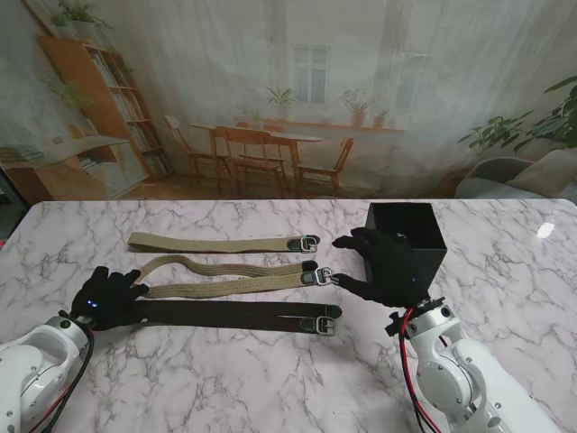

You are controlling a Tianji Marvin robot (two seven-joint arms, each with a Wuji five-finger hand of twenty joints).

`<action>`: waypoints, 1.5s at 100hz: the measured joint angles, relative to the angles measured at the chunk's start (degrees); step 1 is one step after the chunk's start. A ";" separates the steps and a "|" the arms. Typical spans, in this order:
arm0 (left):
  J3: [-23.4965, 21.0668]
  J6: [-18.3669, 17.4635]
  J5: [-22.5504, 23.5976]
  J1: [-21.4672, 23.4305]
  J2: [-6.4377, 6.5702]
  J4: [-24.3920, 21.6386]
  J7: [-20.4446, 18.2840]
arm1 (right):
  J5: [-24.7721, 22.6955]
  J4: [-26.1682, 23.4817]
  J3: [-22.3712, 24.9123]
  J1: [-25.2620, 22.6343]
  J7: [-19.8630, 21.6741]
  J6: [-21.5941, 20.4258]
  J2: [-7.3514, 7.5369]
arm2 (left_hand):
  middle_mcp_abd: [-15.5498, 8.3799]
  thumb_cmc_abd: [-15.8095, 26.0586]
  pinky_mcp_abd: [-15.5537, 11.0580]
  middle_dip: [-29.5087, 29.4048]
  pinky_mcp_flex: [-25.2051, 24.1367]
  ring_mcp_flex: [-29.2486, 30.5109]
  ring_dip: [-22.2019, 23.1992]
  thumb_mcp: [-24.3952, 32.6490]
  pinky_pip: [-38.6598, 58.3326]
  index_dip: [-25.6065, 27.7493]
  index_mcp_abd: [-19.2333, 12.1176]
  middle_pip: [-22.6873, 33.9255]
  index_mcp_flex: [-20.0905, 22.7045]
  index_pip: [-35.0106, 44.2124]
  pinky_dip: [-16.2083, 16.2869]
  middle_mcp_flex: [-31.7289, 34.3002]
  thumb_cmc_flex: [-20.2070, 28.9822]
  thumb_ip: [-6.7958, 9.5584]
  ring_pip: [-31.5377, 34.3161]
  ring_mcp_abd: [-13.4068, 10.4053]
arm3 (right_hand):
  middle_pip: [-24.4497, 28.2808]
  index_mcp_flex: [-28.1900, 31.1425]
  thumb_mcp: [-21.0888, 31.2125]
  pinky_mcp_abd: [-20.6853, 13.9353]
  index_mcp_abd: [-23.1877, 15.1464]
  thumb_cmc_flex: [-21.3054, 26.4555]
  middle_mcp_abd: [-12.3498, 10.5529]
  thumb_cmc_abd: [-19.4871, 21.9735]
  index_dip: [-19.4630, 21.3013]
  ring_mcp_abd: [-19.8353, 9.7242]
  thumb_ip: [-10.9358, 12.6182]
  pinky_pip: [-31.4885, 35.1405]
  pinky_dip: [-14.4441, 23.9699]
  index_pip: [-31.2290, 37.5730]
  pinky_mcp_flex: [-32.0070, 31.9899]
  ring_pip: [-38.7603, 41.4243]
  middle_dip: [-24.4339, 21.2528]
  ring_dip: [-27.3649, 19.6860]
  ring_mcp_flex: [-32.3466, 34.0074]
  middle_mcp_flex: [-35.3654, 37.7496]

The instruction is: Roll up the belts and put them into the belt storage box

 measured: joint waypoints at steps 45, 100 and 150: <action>-0.91 1.06 4.81 4.11 0.36 -3.23 -0.04 | 0.05 0.14 0.08 0.00 -0.45 0.08 -0.03 | 0.60 -5.66 -0.88 -0.69 0.21 -3.07 0.00 4.61 0.23 20.33 -0.24 0.31 -1.53 17.88 0.58 -5.51 6.82 -0.10 0.00 -0.99 | 0.00 0.04 0.00 0.00 0.00 0.00 0.00 0.00 0.00 0.00 0.00 0.01 0.00 0.04 0.00 0.00 0.00 0.00 0.00 0.00; 1.64 3.43 6.15 3.63 0.62 -2.45 -2.58 | 0.11 0.16 0.11 -0.03 -0.68 0.17 -0.05 | -0.02 -6.92 -3.19 1.79 0.24 -6.47 -1.43 5.98 2.36 15.84 -5.73 4.69 4.35 26.59 0.70 -2.50 13.39 -0.23 -0.04 -1.46 | 0.00 0.73 0.00 0.00 0.00 0.00 0.00 0.00 0.00 0.00 0.00 0.18 0.00 1.01 0.00 0.00 0.00 0.00 0.00 0.00; -3.28 -1.36 9.96 8.13 0.71 -8.32 4.61 | -0.08 -0.54 0.78 -0.67 -0.33 0.01 -0.06 | -2.09 -3.47 -3.65 2.41 0.23 -6.45 -2.05 4.27 3.15 12.33 -4.08 5.51 7.36 24.79 1.31 2.38 14.76 -0.60 -0.06 -1.41 | 0.48 2.67 -0.77 0.00 0.00 0.03 -0.66 0.65 0.00 -0.03 0.01 0.57 0.00 1.23 0.38 0.12 0.07 0.31 1.87 3.89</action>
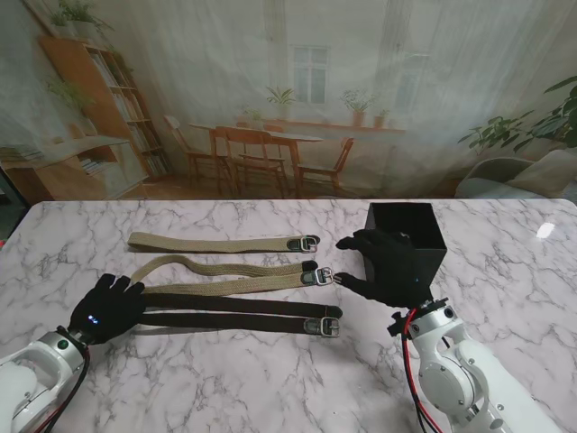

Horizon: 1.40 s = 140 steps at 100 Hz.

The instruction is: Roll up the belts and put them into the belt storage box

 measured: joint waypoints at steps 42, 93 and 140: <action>-1.89 -14.35 -3.24 -1.94 0.00 -9.18 3.39 | -0.60 -4.19 -0.01 -1.36 8.08 -2.04 1.16 | -0.09 0.75 0.00 0.03 0.00 0.85 0.00 -0.64 0.00 2.74 0.78 0.21 -0.06 0.00 0.00 0.74 0.67 -0.02 -0.01 0.07 | 0.27 -0.96 0.12 0.03 1.20 0.01 -0.11 -0.07 0.00 -0.32 0.00 5.85 2.99 -0.81 4.81 5.42 3.15 5.62 7.20 3.51; 8.33 -21.26 -11.52 -12.45 -1.03 -15.13 -1.08 | 2.04 -7.37 -9.12 3.29 18.61 2.40 2.37 | -0.10 1.08 0.00 0.03 0.00 1.47 -0.01 -0.65 0.00 3.95 1.26 0.21 -0.07 -0.31 0.00 0.76 0.67 -0.02 -0.01 0.05 | 17.96 -5.67 -0.69 -0.01 8.75 -10.20 1.37 -1.20 -0.38 -0.87 0.03 6.66 6.41 -8.82 1.12 26.84 24.58 19.50 -0.22 -5.56; 12.45 -20.98 -14.24 -14.71 -1.93 -17.09 -1.59 | 3.90 -5.91 -17.55 9.66 22.95 10.03 2.58 | -0.10 1.62 0.00 0.60 0.00 1.52 -0.01 -0.73 0.00 4.04 1.90 0.64 -0.08 -0.38 0.02 1.43 0.67 -0.02 -0.01 0.05 | 29.12 6.81 2.55 0.91 4.01 -12.13 0.59 -6.37 0.48 -2.21 -0.13 12.22 14.53 -2.42 0.42 46.34 37.73 32.41 -0.09 -5.38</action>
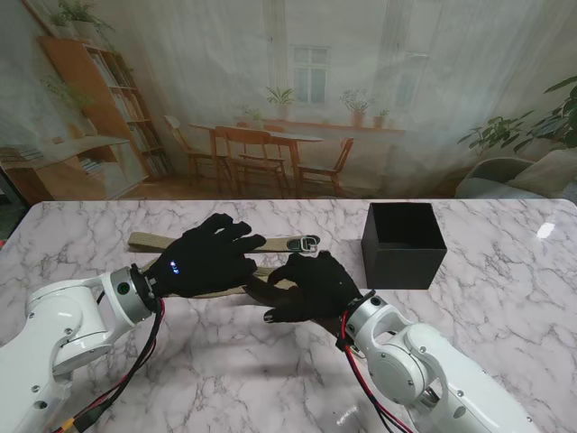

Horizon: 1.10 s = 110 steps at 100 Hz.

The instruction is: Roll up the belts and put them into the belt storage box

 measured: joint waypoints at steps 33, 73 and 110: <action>0.01 0.52 0.14 -0.16 -0.26 -0.01 0.49 | 1.66 0.74 -1.60 1.74 3.33 -0.65 -0.19 | 0.00 0.20 0.00 0.02 0.00 0.00 0.00 -0.64 0.00 0.09 0.05 0.00 0.00 -0.01 0.01 0.53 0.00 -0.08 0.00 -0.01 | -26.43 10.16 -11.15 2.60 -14.02 22.81 -3.76 -1.29 17.05 0.72 0.05 -9.18 -3.84 26.49 -2.09 -32.54 -26.51 -20.92 6.34 15.48; -6.60 1.56 5.51 2.97 0.10 0.62 1.79 | -1.85 -1.67 6.70 -5.34 0.45 -3.79 -0.48 | -0.55 1.55 0.04 0.03 0.00 0.01 0.00 -2.50 0.00 0.12 -2.11 0.00 -1.45 -1.87 0.02 0.68 -0.21 -0.68 0.00 -0.01 | -10.79 6.92 14.99 -0.22 -9.58 26.79 -10.44 -5.99 -3.26 -4.97 -9.64 -5.22 -10.11 32.05 10.59 -29.40 -19.19 -17.35 30.40 49.14; -12.67 2.02 9.81 8.09 1.25 1.30 0.89 | -6.87 -3.36 14.31 -10.94 1.29 -5.35 0.33 | -0.65 1.52 0.08 0.03 0.00 0.77 -0.06 -1.78 0.00 0.87 -2.42 0.00 -1.24 0.07 0.02 1.43 0.77 -0.68 0.00 -0.38 | -4.36 9.59 16.92 -3.11 -6.04 28.87 -9.57 -6.13 -5.36 -5.00 -9.74 -0.84 -10.12 31.23 13.99 -25.20 -17.25 -14.67 33.64 51.47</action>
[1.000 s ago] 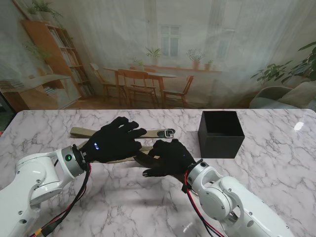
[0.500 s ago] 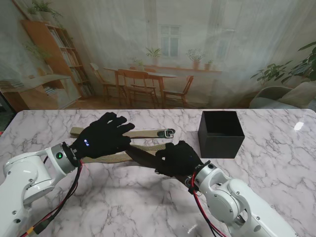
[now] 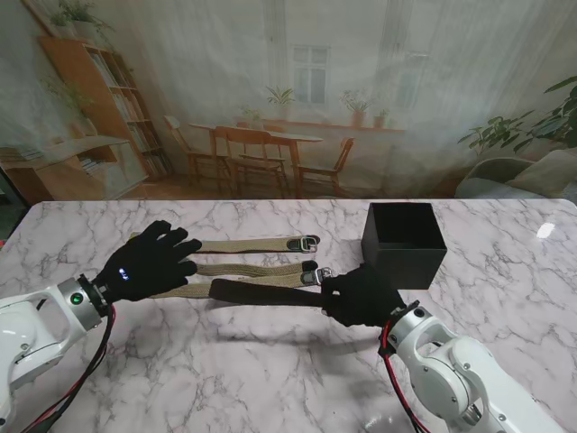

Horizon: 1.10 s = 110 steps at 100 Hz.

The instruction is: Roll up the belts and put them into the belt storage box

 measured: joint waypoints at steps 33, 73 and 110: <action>0.61 1.55 0.31 1.54 0.63 3.12 -2.02 | -1.50 -0.32 1.42 -1.52 0.27 0.32 0.53 | -0.04 0.00 0.03 0.01 0.01 0.64 -0.01 0.00 -0.08 0.00 0.01 0.00 0.00 0.02 0.00 0.67 0.01 0.00 0.00 -0.05 | 0.02 0.00 0.00 -0.68 0.00 0.08 0.02 0.00 1.43 0.00 0.00 0.64 0.00 0.02 0.52 1.28 0.00 0.21 0.10 0.00; 0.91 1.06 -6.12 0.75 -0.39 4.05 -5.39 | -0.72 -0.10 0.18 -0.44 1.32 2.10 0.60 | 3.71 7.27 1.37 -6.30 0.09 2.25 -0.76 -1.81 -1.63 -20.82 6.77 -7.28 -15.16 -31.43 -0.15 -3.11 -15.78 0.00 -1.10 0.79 | 0.02 0.00 0.00 -0.77 0.01 0.26 0.02 0.00 2.09 0.00 0.00 1.71 0.00 -0.03 0.96 1.35 0.29 0.57 0.12 0.00; 2.98 0.12 -16.80 -2.01 -1.11 5.45 -13.99 | -0.48 -0.06 -0.23 0.16 1.04 3.17 0.54 | 9.48 -1.60 1.40 -16.24 0.29 1.71 -4.80 -1.88 -5.30 -30.25 12.32 -13.78 -26.27 -38.12 -2.89 -14.52 -30.83 0.00 -2.91 3.15 | 0.03 0.00 -0.02 -0.78 0.05 0.53 0.04 0.00 2.22 0.00 -0.32 1.74 0.00 -0.47 1.17 1.37 0.61 0.70 0.12 0.00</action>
